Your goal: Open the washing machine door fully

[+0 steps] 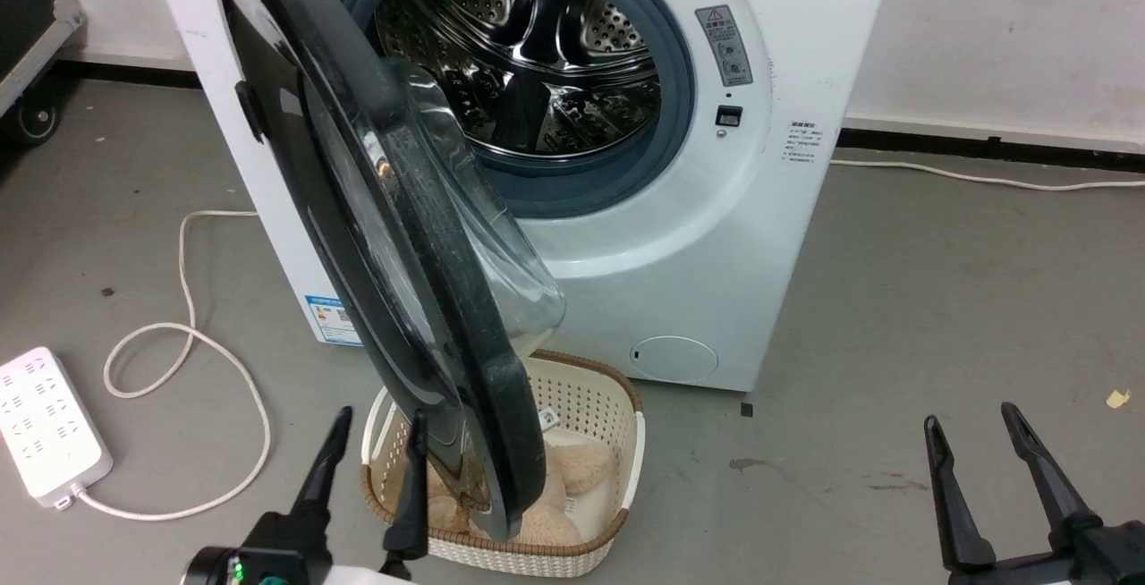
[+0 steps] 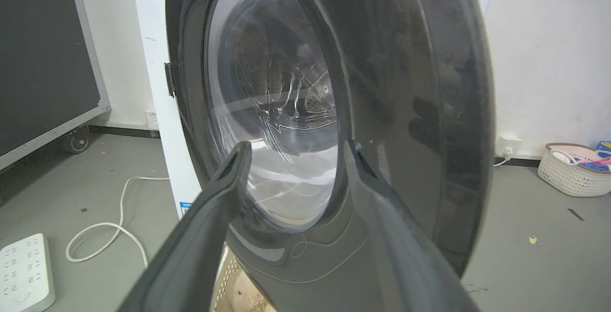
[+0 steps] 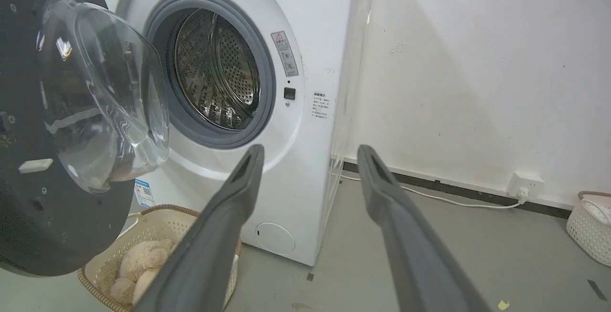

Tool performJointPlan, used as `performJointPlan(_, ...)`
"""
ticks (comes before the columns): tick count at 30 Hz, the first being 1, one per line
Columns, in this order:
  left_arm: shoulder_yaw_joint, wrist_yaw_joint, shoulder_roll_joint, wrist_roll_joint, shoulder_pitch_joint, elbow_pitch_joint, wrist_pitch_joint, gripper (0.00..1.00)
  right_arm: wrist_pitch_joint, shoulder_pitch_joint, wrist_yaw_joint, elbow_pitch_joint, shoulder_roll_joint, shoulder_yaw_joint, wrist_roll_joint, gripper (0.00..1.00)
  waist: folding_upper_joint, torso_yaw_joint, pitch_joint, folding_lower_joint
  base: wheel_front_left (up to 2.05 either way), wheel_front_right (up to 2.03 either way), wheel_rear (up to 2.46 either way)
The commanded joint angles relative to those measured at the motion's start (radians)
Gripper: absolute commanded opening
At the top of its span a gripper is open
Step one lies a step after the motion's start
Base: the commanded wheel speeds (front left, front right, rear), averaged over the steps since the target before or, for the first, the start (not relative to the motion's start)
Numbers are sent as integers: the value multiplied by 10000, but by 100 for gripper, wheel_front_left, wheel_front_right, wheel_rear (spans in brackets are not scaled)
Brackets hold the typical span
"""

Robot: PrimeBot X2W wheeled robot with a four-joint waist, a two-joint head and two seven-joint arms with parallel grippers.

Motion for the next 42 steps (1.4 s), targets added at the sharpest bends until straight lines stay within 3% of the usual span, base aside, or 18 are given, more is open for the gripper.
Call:
performJointPlan(1,87,-47,21,44,202,-27,-53,100,-43,149,6,-74,56,9,-6,100,-1,-37,6,0,0,0,0)
performJointPlan(7,149,-36,17,107,192,-91,-53,100,-45,95,6,-96,73,6,220,100,-1,-63,44,0,0,0,0)
performJointPlan(8,138,-12,16,60,166,-129,-53,0,-45,64,6,-98,74,-17,326,100,-1,-60,51,0,0,0,0)
performJointPlan(18,243,185,14,128,69,-434,-53,0,-46,-33,6,-89,76,10,485,100,-1,-68,66,0,0,0,0)
performJointPlan(22,586,494,14,-573,-301,-1768,-53,0,-46,-70,6,-88,77,-15,545,100,-1,-81,90,0,0,0,0)
performJointPlan(31,757,926,13,-483,-1258,-4331,-53,0,-47,-199,6,-55,77,31,638,100,-1,-185,191,0,0,0,0)
performJointPlan(34,38,852,13,-202,-1694,-4803,-53,0,-47,-209,6,11,77,98,708,100,-1,-261,257,0,0,0,0)
performJointPlan(42,-2556,832,13,-319,-1555,-4436,307,0,-47,-310,6,83,77,200,881,100,-1,-342,446,0,0,0,0)
